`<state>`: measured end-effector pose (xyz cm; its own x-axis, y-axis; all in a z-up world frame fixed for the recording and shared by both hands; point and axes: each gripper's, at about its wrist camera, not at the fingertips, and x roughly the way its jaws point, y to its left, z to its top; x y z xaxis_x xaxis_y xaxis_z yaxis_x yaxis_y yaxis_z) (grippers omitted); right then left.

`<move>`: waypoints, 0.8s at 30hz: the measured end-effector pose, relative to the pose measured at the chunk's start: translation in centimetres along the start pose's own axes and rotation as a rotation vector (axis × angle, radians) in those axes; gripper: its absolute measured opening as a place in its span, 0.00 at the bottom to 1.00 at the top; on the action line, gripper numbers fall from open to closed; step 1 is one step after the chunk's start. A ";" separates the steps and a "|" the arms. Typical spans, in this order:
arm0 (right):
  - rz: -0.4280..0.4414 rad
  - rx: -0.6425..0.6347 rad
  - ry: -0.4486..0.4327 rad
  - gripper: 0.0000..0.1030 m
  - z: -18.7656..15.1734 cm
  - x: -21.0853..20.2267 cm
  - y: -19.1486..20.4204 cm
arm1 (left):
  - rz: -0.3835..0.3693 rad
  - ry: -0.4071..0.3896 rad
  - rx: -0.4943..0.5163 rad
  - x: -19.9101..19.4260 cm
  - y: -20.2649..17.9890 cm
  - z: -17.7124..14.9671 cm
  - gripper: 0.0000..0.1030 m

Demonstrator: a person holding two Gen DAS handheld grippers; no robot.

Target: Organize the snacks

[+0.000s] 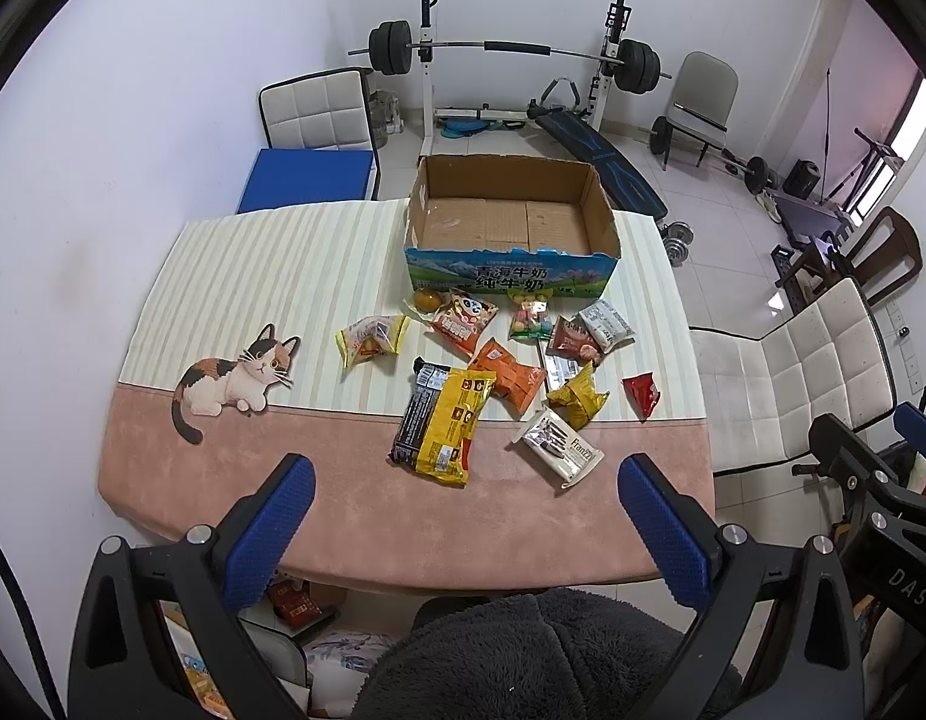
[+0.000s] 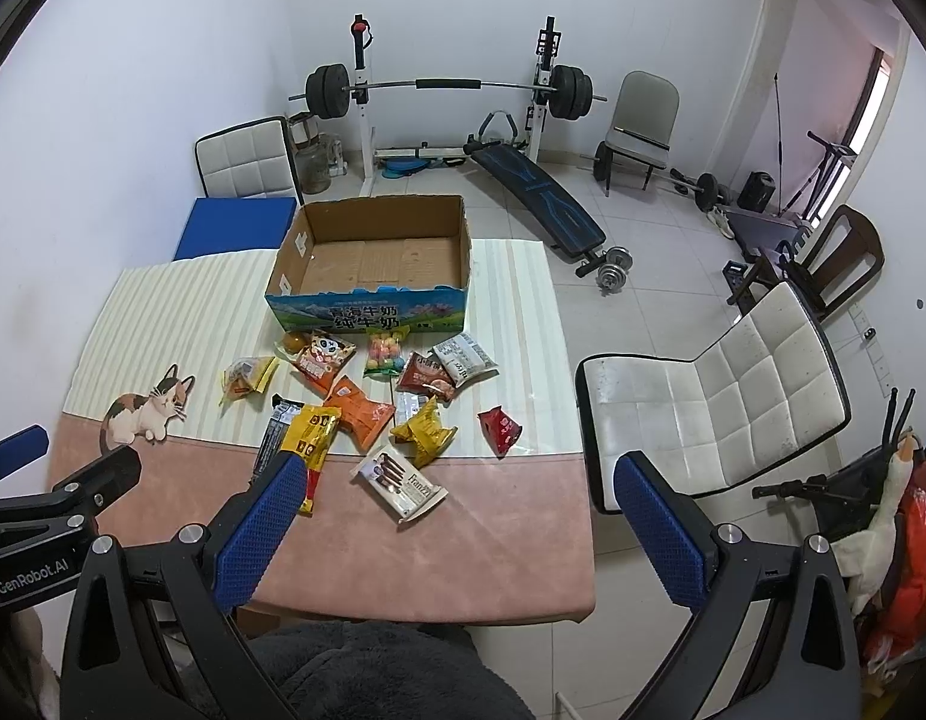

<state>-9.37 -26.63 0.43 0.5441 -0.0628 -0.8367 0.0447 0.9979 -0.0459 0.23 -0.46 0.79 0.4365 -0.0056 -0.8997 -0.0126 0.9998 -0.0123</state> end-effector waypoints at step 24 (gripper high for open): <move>0.010 -0.002 0.001 1.00 0.2 0.0 0.1 | -0.002 -0.001 0.000 0.0 0.0 -0.1 1.00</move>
<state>-9.18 -26.50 0.55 0.5439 -0.0529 -0.8375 0.0379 0.9985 -0.0385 0.15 -0.45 0.79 0.4378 -0.0074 -0.8990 -0.0116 0.9998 -0.0139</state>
